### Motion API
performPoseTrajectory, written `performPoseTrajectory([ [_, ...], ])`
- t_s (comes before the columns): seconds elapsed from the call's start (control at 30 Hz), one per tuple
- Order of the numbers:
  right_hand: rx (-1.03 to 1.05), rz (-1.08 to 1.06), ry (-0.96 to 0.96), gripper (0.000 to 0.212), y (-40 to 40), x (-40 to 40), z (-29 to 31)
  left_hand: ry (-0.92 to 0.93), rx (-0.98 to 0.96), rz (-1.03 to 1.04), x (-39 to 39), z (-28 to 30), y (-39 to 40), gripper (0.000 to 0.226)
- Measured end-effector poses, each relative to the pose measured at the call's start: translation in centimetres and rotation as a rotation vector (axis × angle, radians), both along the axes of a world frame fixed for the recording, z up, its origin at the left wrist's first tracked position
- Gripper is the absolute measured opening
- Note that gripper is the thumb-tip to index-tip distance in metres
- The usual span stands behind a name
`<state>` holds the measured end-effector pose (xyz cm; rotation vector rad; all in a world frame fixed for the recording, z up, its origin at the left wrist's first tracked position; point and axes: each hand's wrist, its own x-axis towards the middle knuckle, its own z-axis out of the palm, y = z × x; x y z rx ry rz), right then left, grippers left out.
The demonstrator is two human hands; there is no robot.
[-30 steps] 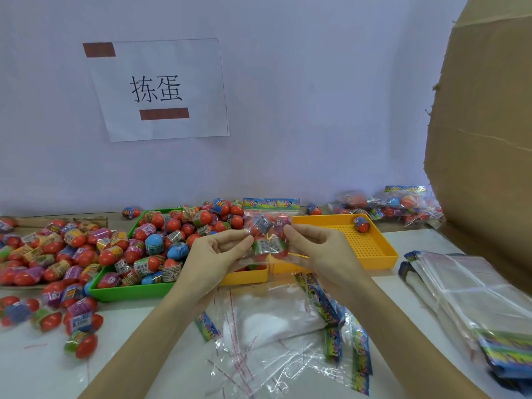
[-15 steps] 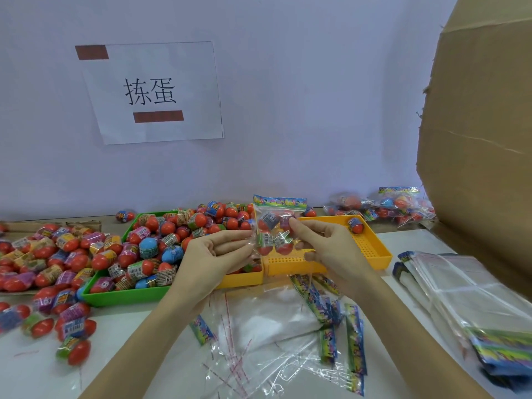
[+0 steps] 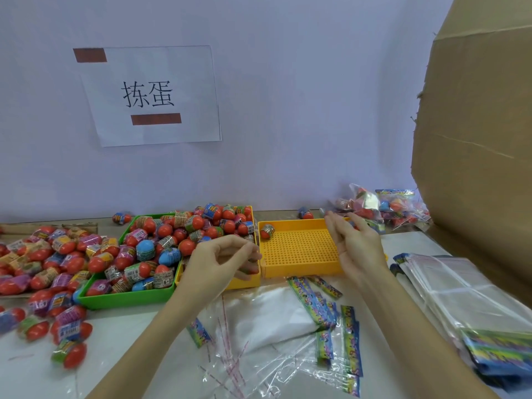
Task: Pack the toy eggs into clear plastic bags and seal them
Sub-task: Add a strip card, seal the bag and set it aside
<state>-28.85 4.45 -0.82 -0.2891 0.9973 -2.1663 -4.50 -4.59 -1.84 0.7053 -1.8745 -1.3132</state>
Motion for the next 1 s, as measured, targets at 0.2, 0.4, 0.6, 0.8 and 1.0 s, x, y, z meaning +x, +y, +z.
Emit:
performPoseTrajectory([
  [0.2, 0.033, 0.112, 0.182, 0.023, 0.0, 1.0, 0.0, -0.342, -0.330, -0.423, 0.1, -0.5, 0.9, 0.036],
  [0.4, 0.217, 0.270, 0.484, 0.017, 0.1, 3.0, 0.0, -0.685, -0.678, -0.474, -0.8, -1.5, 1.5, 0.067],
  [0.6, 0.302, 0.374, 0.695, 0.018, 0.1, 3.9, -0.3, -0.607, -0.650, -0.433, -0.6, -1.1, 1.3, 0.029],
  [0.8, 0.267, 0.551, 0.909, 0.025, 0.6, 3.9, 0.3, -0.454, -0.431, -0.328, -0.2, -0.9, 0.6, 0.018],
  [1.0, 0.300, 0.665, 0.981, 0.027, 0.8, 4.3, 0.5, -0.593, -0.555, -0.520, 0.1, -1.0, 0.2, 0.045],
])
